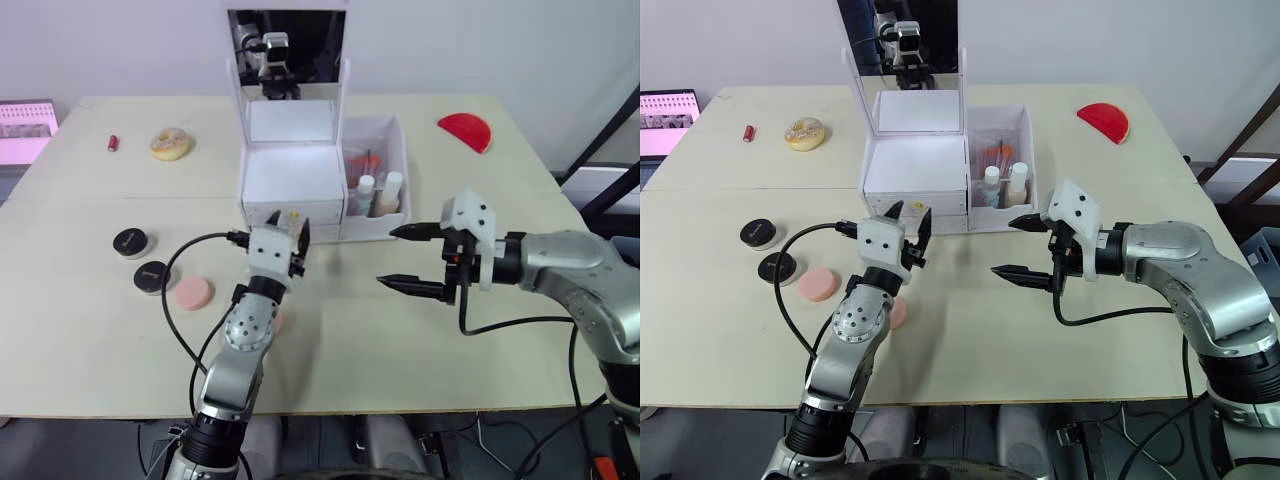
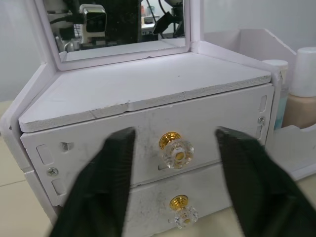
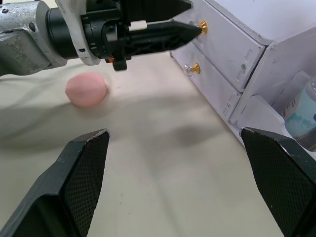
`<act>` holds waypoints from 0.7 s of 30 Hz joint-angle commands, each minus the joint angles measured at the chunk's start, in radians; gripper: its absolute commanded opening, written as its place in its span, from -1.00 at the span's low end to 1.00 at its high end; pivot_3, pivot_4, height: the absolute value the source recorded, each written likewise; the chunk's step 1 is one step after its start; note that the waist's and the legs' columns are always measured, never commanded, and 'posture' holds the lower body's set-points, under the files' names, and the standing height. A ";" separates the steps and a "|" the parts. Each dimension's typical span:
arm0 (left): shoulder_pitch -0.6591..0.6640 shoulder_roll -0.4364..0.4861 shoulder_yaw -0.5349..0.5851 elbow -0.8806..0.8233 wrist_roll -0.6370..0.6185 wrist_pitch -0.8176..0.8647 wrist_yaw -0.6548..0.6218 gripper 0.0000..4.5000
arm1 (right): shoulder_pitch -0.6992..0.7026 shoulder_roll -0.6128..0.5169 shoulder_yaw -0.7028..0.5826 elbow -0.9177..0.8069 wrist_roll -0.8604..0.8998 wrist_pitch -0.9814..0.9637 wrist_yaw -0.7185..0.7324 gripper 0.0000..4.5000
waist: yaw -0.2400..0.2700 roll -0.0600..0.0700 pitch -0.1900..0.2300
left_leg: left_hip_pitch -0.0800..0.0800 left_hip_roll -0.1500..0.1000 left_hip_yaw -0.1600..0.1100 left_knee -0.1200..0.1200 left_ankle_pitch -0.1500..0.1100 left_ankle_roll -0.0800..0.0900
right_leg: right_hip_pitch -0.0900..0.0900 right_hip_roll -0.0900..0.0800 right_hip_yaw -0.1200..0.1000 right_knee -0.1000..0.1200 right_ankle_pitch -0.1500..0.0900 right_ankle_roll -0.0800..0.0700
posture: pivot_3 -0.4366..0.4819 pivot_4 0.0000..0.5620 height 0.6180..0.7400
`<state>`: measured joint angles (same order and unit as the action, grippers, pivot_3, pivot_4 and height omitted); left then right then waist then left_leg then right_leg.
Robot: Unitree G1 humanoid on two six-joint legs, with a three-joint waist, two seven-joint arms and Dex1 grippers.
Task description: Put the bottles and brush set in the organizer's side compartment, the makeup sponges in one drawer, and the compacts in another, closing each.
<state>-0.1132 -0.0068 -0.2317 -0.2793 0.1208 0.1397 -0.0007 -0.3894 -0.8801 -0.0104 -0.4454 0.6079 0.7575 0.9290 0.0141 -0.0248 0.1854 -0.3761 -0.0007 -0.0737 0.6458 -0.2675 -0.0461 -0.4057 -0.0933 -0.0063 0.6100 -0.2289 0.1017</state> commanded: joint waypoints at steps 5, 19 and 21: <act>-0.014 -0.011 0.007 -0.017 0.009 -0.005 0.004 0.98 | -0.018 0.003 -0.016 -0.019 0.014 -0.003 0.004 1.00 | 0.000 0.000 0.000 | 0.000 0.000 0.000 0.000 0.000 0.000 | 0.000 0.000 0.000 0.000 0.000 0.000 | -0.05 -0.47 0.99; -0.010 -0.009 -0.001 -0.019 0.016 0.006 -0.020 -0.98 | -0.025 0.006 -0.026 -0.025 0.026 0.002 -0.001 1.00 | 0.000 0.000 0.000 | -0.001 0.000 0.000 0.000 0.000 0.000 | -0.001 0.000 0.000 -0.001 0.000 0.000 | -0.05 -0.47 0.99; -0.009 -0.009 0.000 -0.019 0.020 0.010 -0.018 -0.98 | -0.025 0.007 -0.027 -0.026 0.029 0.003 -0.002 1.00 | 0.000 0.000 0.000 | -0.001 0.000 0.000 0.000 0.000 0.000 | -0.001 0.000 0.000 -0.001 0.000 0.000 | -0.05 -0.47 0.99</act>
<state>-0.1183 -0.0122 -0.2221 -0.2765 0.1297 0.1461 -0.0187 -0.3957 -0.8791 -0.0098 -0.4453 0.6161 0.7595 0.9286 0.0142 -0.0248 0.1855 -0.3772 -0.0007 -0.0737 0.6455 -0.2675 -0.0462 -0.4065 -0.0933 -0.0064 0.6090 -0.2290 0.1018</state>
